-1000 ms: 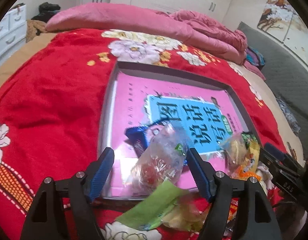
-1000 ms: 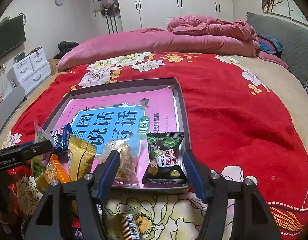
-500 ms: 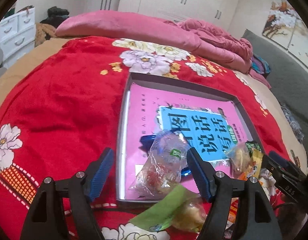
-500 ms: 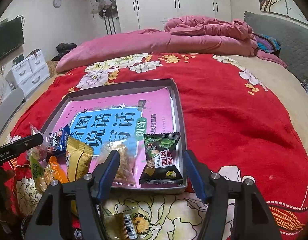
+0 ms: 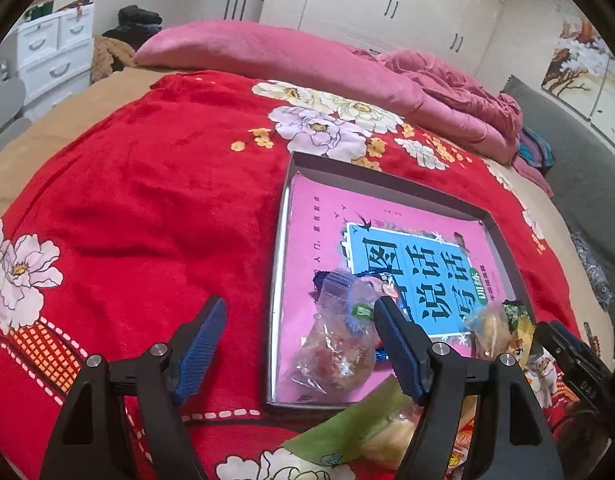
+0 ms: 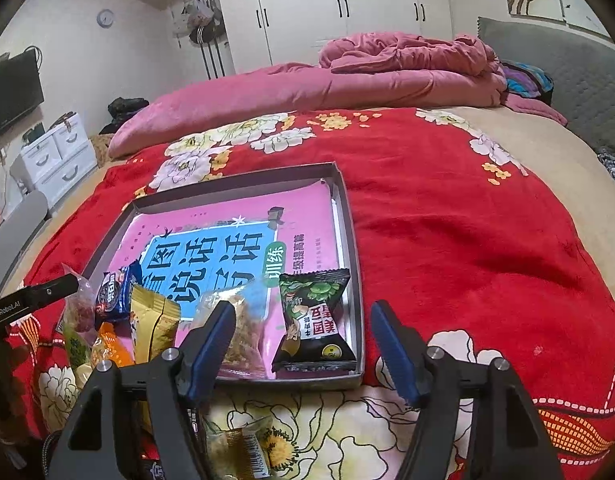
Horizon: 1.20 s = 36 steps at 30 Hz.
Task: Organize snacks
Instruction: 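Move both grippers back from the tray toward the remaining snack pile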
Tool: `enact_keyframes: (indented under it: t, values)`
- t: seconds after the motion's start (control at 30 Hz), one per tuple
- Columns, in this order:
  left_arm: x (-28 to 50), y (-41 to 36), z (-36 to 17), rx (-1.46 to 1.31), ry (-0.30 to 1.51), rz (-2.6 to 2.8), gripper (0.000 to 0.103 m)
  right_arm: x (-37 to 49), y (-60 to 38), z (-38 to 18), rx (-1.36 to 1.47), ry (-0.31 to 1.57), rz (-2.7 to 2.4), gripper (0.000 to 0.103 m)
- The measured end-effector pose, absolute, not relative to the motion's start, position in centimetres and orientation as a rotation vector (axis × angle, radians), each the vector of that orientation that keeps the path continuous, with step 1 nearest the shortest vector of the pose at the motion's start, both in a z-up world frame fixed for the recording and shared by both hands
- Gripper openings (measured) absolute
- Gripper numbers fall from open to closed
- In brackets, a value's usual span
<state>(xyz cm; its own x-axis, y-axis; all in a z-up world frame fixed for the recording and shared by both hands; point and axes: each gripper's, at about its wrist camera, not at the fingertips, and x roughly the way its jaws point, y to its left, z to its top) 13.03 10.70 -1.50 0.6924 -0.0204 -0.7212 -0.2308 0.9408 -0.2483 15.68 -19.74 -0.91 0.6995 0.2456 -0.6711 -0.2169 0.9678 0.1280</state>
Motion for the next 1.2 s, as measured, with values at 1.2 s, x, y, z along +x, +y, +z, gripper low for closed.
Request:
enact_keyframes:
  t: [1.2]
  values:
    - [10.1,6.8,1.8,-0.232,0.673,-0.050,0.080,13.3,-20.1,1.6,0.057,0.633,0.297,0.084]
